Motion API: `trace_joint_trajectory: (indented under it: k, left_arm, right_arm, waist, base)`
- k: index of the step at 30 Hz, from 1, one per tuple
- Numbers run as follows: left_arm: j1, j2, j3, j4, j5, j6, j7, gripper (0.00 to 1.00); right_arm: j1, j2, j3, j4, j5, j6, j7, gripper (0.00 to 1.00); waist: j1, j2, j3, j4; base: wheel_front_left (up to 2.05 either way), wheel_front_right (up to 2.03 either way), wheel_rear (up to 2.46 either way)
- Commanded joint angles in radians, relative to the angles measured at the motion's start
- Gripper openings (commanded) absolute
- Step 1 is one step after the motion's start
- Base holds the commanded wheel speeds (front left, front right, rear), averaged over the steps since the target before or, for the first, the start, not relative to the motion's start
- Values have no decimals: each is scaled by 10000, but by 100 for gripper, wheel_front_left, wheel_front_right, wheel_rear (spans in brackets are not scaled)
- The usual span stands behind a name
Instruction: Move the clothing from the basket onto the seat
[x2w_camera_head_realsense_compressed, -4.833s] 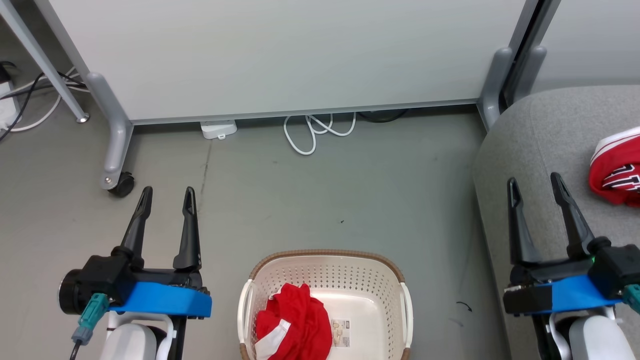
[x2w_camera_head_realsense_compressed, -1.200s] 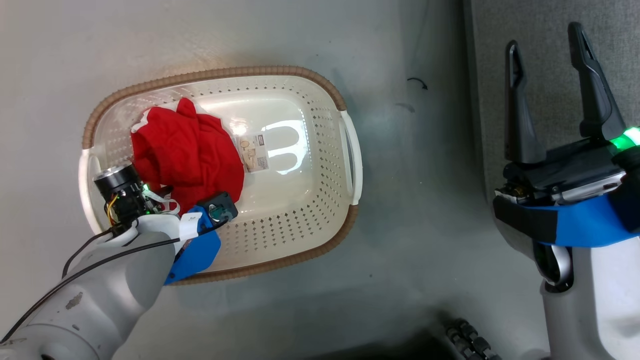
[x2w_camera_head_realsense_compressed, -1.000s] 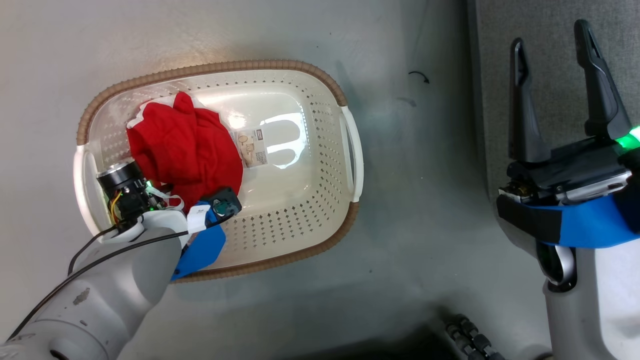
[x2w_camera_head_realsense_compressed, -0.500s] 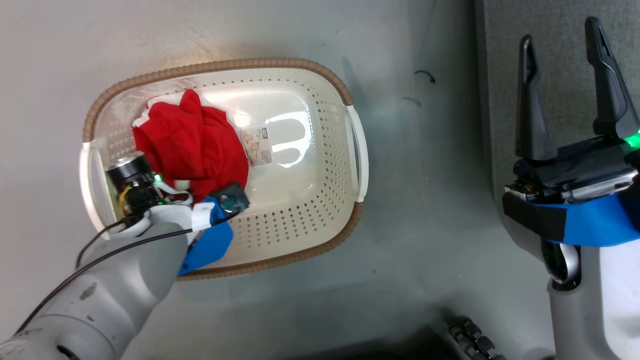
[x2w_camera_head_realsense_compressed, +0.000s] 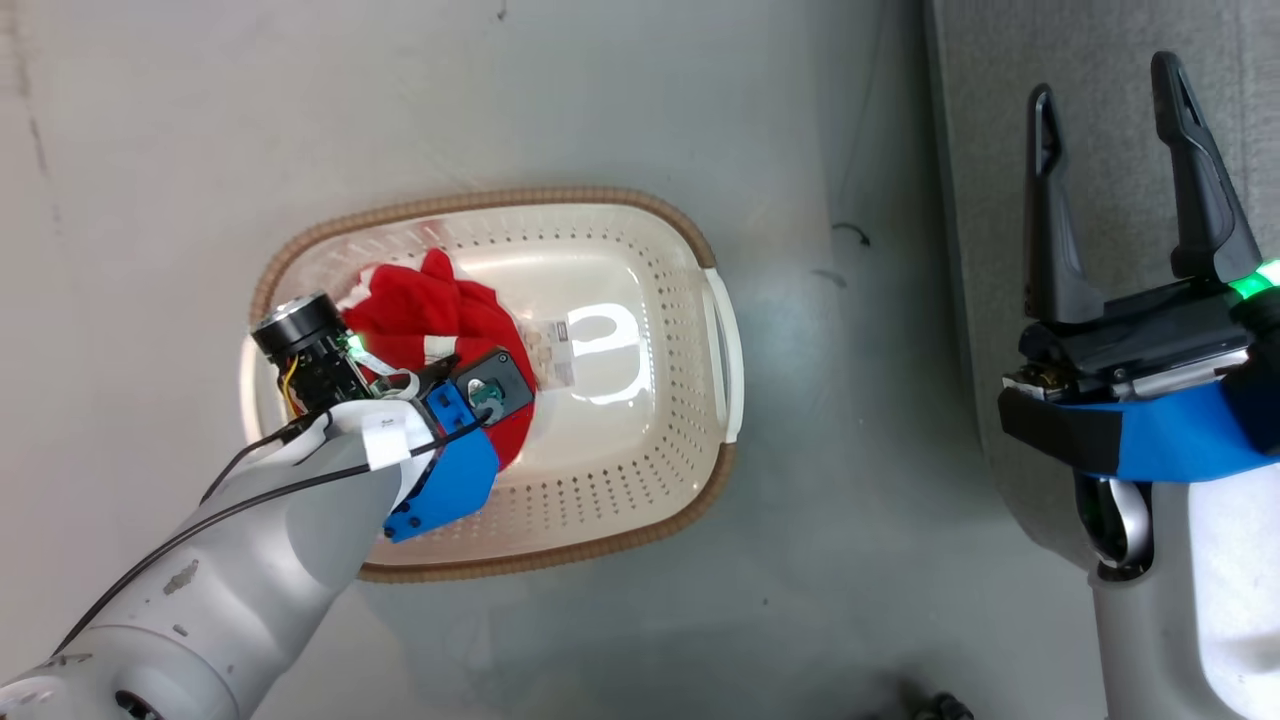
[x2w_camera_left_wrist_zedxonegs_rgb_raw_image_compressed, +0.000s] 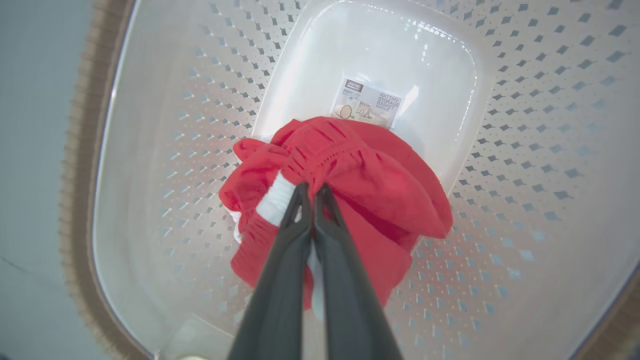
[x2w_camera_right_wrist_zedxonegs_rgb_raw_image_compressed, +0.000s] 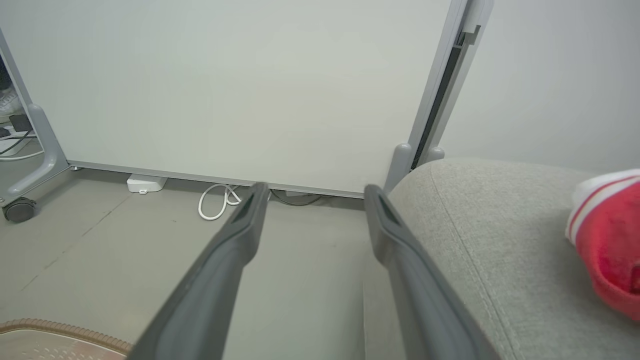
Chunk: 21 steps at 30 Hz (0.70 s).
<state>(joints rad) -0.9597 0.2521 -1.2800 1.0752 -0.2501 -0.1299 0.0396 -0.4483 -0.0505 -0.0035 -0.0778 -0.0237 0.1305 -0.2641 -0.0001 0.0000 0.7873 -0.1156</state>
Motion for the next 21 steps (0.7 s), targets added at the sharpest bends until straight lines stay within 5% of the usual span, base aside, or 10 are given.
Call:
trace_joint_trajectory:
  k: [1,21]
  left_arm:
    - [41,37,-20,-188,-165,-7,-174,0]
    - [400,-353,-18,-566,-2220,-7,-2050,0]
  right_arm:
    - [25,1,-39,95,47,5,-6,100]
    - [701,1,-228,669,22,5,-6,100]
  waist:
    - [1,0,-354,99]
    - [1,0,-2819,689]
  base:
    - [0,0,0]
    - [0,0,0]
